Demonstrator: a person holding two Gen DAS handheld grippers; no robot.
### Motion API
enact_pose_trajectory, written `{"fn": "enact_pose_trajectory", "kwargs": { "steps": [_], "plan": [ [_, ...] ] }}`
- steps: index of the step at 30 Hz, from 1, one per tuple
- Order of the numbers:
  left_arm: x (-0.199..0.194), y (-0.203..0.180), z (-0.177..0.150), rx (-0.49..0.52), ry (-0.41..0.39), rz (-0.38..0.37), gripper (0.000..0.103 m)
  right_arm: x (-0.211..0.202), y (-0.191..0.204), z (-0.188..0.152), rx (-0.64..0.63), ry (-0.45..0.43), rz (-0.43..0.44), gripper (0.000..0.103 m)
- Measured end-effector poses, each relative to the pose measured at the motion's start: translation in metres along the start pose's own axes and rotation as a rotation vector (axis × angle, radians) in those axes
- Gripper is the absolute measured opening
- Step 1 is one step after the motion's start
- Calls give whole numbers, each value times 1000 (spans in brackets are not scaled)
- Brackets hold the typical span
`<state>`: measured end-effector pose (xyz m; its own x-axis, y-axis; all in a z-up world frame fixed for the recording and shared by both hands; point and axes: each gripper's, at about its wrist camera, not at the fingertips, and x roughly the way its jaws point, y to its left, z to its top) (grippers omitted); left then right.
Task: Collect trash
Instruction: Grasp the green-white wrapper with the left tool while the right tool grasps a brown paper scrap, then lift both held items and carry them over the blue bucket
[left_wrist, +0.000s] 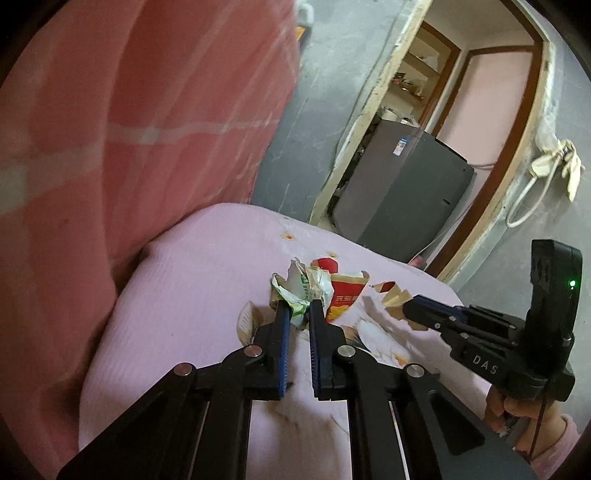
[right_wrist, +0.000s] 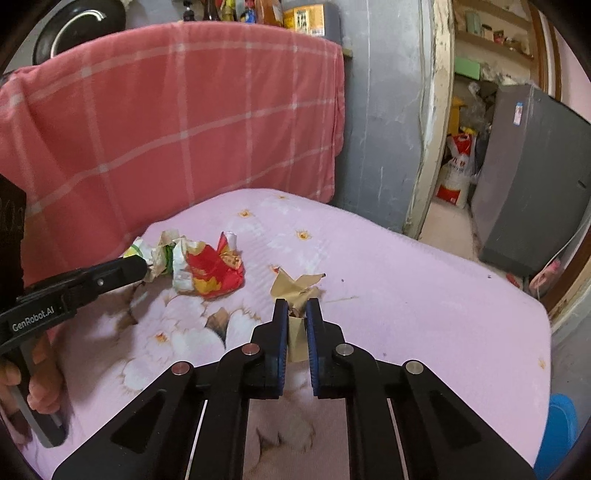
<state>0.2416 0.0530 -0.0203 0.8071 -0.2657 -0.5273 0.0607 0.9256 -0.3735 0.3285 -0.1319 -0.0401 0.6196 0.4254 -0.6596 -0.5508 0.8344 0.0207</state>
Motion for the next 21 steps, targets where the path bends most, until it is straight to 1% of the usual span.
{"fn": "enact_pose_trajectory", "kwargs": {
  "steps": [4, 7, 10, 14, 21],
  "plan": [
    [-15, -17, -6, 50, -20, -8, 7, -20, -3, -10, 35, -47, 1, 8],
    [-24, -28, -11, 81, -13, -28, 7, -34, -4, -18, 55, -64, 5, 8],
    [-25, -35, -19, 94, 20, -38, 7, -46, -4, -26, 63, -70, 8, 8],
    [-26, -39, -32, 77, 71, -46, 7, -59, -3, -39, 66, -73, 4, 8],
    [-37, -40, -50, 80, 121, -53, 7, -80, 6, -62, 72, -65, 23, 8]
  ]
}}
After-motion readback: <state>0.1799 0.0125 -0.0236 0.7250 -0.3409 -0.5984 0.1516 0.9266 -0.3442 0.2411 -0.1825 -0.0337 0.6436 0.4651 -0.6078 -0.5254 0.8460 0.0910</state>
